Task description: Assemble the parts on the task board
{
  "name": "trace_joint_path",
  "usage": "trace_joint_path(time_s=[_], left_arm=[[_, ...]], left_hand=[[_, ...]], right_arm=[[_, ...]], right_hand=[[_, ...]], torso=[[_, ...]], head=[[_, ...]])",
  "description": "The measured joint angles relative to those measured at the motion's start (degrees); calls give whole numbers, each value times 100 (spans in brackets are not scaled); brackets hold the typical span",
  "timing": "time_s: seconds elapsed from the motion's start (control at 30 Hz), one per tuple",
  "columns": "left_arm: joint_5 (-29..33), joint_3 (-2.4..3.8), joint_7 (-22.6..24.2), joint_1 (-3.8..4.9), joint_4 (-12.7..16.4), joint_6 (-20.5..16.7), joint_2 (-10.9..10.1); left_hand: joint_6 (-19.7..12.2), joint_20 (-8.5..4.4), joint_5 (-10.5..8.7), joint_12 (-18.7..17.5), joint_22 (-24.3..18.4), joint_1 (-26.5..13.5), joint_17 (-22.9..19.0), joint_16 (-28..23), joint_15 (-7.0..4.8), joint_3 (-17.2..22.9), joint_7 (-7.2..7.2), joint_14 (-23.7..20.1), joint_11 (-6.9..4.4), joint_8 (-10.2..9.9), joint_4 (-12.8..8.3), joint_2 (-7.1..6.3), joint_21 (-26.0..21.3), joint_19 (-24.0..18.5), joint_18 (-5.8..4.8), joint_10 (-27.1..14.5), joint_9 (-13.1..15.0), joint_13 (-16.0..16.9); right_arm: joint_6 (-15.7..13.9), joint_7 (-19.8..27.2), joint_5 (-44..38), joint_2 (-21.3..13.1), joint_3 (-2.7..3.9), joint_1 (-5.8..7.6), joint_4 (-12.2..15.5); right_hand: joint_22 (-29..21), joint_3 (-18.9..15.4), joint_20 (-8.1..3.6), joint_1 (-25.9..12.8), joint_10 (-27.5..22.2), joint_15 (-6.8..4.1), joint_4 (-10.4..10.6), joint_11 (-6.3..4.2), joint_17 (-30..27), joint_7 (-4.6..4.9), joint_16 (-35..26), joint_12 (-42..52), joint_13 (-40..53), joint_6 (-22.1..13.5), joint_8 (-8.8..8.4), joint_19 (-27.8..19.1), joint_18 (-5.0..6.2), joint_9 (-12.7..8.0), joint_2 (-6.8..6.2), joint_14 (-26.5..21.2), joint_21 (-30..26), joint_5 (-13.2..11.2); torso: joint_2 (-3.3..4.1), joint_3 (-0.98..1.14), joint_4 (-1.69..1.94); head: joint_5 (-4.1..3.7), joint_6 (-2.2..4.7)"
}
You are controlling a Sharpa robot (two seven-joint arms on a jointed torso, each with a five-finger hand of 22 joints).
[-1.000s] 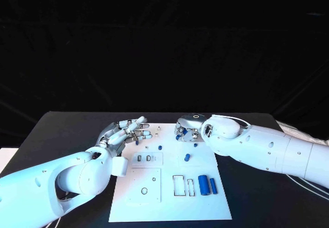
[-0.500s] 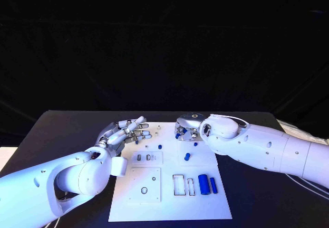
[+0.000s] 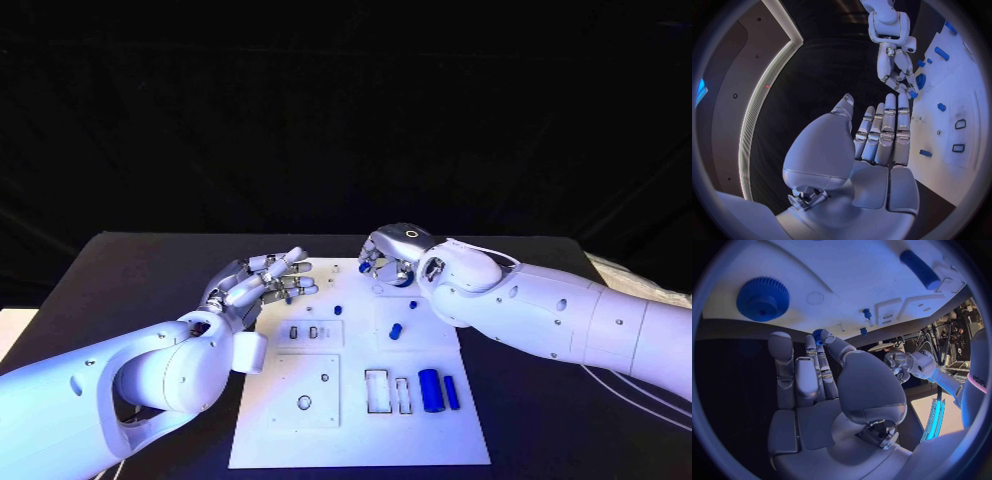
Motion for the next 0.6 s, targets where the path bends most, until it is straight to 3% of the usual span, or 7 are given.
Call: trace_joint_path(time_s=[0.23,0.6], left_arm=[[-2,1,-4,0,23,3,-8],[-2,8,-8,1,53,7,-9]], left_hand=[[0,0,0,0,0,0,1,0,0,-16,0,0,0,0,-16,0,0,0,0,0,0,0],[0,0,0,0,-1,0,5,0,0,-16,0,0,0,0,-16,0,0,0,0,0,0,0]], right_arm=[[-339,-49,118,295,13,11,-233],[-371,-68,204,693,16,14,-633]], right_hand=[[13,23,0,0,0,0,23,0,-3,-1,0,-6,-3,0,0,0,0,0,0,0,22,-17],[23,39,0,1,-32,1,39,32,-12,-1,0,-33,-8,-2,-22,-1,0,0,0,0,43,6]], torso=[[24,-15,38],[71,-57,111]], head=[[-18,4],[-76,-9]])
